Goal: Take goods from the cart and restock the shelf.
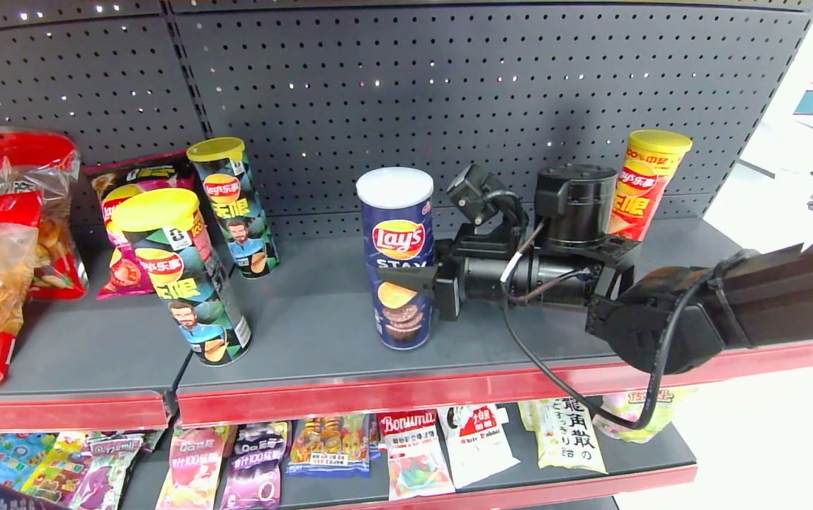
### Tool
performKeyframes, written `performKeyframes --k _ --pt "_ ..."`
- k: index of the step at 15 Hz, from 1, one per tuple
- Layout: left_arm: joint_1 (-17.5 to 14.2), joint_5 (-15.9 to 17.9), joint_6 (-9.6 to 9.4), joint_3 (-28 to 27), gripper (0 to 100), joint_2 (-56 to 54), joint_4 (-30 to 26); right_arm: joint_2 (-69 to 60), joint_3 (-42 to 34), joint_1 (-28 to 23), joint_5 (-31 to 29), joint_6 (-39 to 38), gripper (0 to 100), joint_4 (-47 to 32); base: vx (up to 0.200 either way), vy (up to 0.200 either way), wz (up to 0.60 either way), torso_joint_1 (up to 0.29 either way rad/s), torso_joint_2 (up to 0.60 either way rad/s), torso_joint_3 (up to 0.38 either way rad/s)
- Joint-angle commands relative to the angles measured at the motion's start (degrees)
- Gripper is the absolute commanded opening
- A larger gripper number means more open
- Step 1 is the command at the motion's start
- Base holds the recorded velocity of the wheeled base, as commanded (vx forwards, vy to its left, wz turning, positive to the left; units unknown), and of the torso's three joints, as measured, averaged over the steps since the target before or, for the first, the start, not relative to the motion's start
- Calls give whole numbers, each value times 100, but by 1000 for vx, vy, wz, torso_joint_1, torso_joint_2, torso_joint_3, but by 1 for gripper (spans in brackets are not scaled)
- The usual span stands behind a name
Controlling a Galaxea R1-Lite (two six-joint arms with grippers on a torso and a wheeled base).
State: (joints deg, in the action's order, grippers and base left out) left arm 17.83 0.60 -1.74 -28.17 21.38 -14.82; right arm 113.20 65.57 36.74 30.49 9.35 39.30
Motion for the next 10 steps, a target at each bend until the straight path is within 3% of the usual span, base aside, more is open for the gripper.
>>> performKeyframes --k 1,10 --pt "1 2 -1 5 0 6 -3 -167 -212 17 -8 5 0 16 0 0 0 0 0 0" --pt "1 19 -1 22 0 -2 -3 -184 -440 44 1 190 0 25 0 0 0 0 0 0"
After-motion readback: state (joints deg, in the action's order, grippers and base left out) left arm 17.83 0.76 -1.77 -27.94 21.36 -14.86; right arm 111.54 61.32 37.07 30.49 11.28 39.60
